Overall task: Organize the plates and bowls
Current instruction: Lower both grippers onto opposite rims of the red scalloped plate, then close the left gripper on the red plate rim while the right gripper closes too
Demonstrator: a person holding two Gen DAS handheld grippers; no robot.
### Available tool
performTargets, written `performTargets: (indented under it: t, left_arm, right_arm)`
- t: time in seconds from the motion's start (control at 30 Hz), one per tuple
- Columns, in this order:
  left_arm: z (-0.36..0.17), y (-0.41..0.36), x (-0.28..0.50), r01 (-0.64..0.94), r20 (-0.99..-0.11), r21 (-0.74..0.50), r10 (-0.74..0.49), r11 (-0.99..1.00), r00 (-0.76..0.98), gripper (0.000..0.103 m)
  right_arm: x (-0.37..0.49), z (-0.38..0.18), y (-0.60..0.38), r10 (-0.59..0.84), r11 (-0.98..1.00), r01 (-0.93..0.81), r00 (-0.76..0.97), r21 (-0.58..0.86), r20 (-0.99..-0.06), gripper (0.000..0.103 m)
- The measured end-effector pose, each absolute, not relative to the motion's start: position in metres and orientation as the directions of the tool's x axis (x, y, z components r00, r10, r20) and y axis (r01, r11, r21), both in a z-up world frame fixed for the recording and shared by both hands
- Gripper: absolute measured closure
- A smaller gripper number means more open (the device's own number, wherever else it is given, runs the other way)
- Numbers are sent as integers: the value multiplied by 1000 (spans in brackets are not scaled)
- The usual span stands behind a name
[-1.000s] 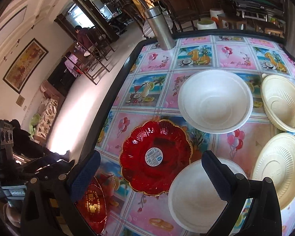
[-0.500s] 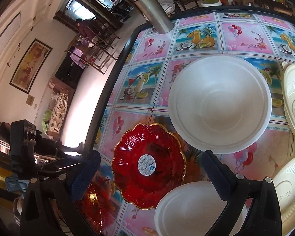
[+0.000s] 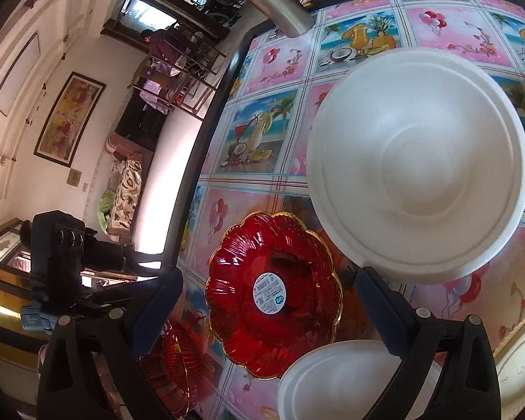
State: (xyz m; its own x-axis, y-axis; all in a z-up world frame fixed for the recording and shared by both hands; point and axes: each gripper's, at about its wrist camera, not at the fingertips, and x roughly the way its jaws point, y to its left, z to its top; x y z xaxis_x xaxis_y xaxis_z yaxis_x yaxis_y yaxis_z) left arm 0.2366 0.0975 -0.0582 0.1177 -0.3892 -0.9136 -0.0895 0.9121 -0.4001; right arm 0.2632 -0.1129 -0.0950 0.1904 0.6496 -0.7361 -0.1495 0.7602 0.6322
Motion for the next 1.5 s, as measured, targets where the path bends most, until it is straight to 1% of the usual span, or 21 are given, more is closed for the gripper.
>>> performTargets:
  t: [0.03, 0.07, 0.1, 0.43, 0.63, 0.83, 1.03, 1.17, 1.23, 1.27, 1.3, 1.33, 1.4, 1.47, 1.5]
  left_arm:
    - [-60, 97, 238, -88, -912, -405, -395, 910, 113, 0]
    - [-61, 98, 239, -86, -908, -414, -404, 906, 110, 0]
    - [-61, 99, 240, -86, -905, -421, -411, 903, 112, 0]
    - [-81, 98, 248, -97, -878, -479, -473, 873, 75, 0]
    - [-93, 96, 247, -111, -862, -506, -503, 855, 59, 0]
    - [-104, 98, 244, -137, -859, -511, -509, 848, 52, 0]
    - [-103, 97, 238, -137, -870, -493, -489, 859, 66, 1]
    - [-101, 98, 237, -144, -875, -484, -478, 863, 74, 10]
    - [-101, 98, 236, -143, -883, -470, -464, 871, 78, 20]
    - [-101, 98, 236, -143, -885, -465, -459, 874, 77, 32]
    - [-101, 98, 236, -144, -890, -456, -450, 878, 75, 37]
    - [-102, 98, 236, -145, -893, -449, -443, 881, 76, 39]
    - [-103, 99, 235, -155, -893, -449, -443, 880, 77, 41]
    - [-105, 100, 236, -163, -891, -453, -447, 876, 76, 42]
    - [-105, 102, 235, -166, -891, -453, -447, 876, 77, 44]
  right_arm:
    - [264, -98, -112, 647, 763, -149, 172, 629, -743, 13]
    - [264, -101, -110, 642, 767, -146, 153, 625, -751, 20]
    - [265, -105, -109, 643, 766, -139, 136, 628, -754, 24]
    - [265, -116, -103, 588, 808, -123, 110, 576, -801, 25]
    - [265, -119, -106, 575, 817, -114, 102, 565, -811, 28]
    - [264, -118, -111, 572, 820, -110, 106, 562, -813, 29]
    - [263, -123, -108, 565, 824, -114, 81, 556, -821, 36]
    - [263, -125, -107, 560, 827, -108, 73, 552, -825, 39]
    - [263, -125, -107, 559, 828, -107, 74, 551, -826, 42]
    - [263, -125, -107, 559, 828, -104, 76, 551, -826, 43]
    - [264, -126, -108, 560, 828, -101, 78, 552, -825, 45]
    - [265, -127, -107, 558, 829, -101, 80, 550, -826, 47]
    - [265, -127, -109, 545, 838, -96, 85, 538, -834, 55]
    - [265, -129, -111, 549, 835, -86, 83, 543, -832, 57]
    - [265, -129, -112, 549, 836, -84, 83, 543, -832, 59]
